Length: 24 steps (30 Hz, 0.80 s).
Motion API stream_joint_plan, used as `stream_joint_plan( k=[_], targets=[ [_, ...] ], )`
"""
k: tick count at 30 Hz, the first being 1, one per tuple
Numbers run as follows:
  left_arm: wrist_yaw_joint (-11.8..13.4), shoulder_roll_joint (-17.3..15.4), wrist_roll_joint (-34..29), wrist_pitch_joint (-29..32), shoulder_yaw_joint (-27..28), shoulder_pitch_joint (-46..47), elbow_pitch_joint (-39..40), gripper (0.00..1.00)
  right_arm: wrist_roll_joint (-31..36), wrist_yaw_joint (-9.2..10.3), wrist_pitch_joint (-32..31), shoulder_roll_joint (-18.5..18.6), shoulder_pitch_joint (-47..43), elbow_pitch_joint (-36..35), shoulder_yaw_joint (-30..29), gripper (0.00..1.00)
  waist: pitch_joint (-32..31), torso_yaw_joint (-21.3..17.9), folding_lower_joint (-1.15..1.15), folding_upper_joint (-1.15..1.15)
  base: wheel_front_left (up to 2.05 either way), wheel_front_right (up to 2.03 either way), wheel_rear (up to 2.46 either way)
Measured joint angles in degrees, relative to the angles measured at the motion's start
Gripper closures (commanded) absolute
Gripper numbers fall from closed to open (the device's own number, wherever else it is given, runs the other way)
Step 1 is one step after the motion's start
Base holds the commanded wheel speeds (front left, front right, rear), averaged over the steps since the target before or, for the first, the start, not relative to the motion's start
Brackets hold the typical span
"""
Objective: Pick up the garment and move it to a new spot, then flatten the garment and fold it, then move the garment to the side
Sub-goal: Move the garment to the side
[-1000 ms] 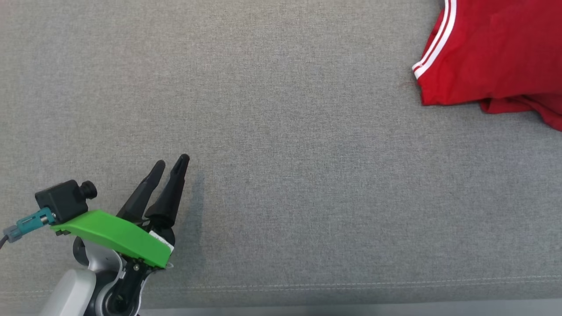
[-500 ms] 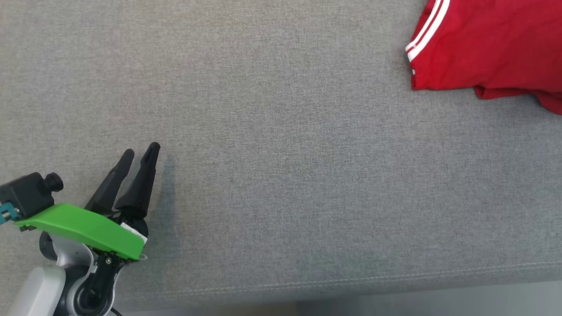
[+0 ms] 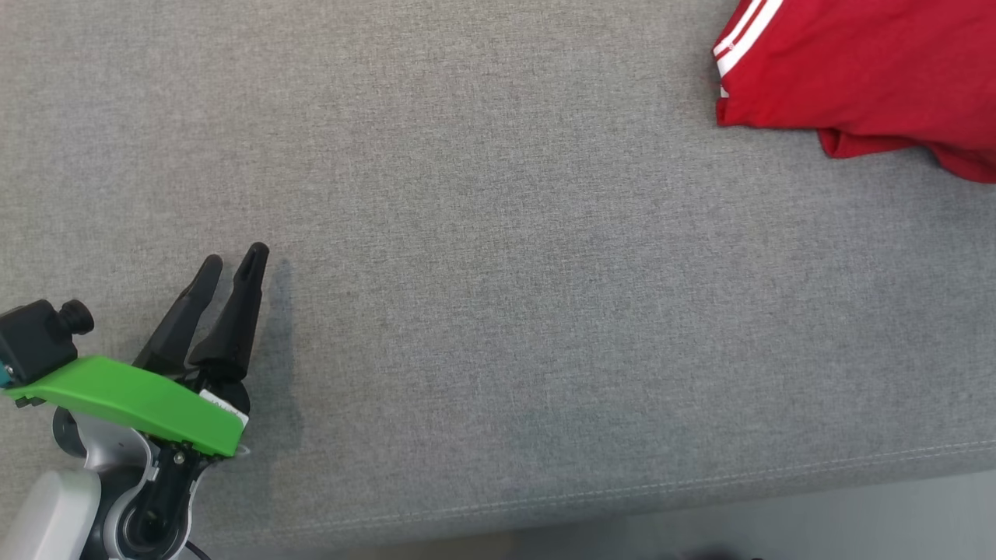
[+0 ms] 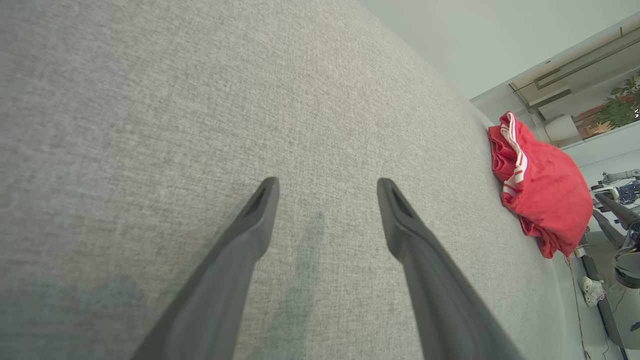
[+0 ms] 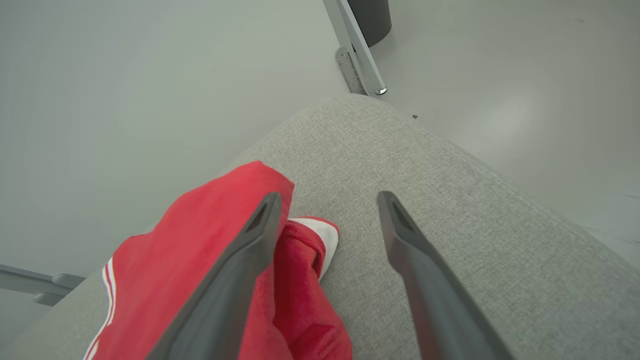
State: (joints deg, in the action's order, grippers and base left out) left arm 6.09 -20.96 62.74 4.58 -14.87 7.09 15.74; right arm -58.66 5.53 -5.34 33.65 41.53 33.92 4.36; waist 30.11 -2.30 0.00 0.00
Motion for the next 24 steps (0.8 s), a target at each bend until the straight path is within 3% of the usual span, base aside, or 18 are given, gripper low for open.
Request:
stream_joint_plan(
  k=[11, 24],
  targets=[
    [0.03, 1.41, 0.0, -0.01, -0.51, 0.04, -0.25, 0.0, 4.44, -1.13, 5.03, -1.09, -2.64, 2.44, 3.64, 0.0, -1.5, -0.05, 0.0, 0.0, 0.0, 0.0, 0.0],
    [-0.41, 5.55, 0.63, -1.87, -2.34, 0.02, -4.38, 0.0, 9.76, -2.75, 12.92, 0.78, -2.72, -1.01, 5.3, 0.0, -6.82, 0.97, 0.0, 0.0, 0.0, 0.0, 0.0]
  ],
)
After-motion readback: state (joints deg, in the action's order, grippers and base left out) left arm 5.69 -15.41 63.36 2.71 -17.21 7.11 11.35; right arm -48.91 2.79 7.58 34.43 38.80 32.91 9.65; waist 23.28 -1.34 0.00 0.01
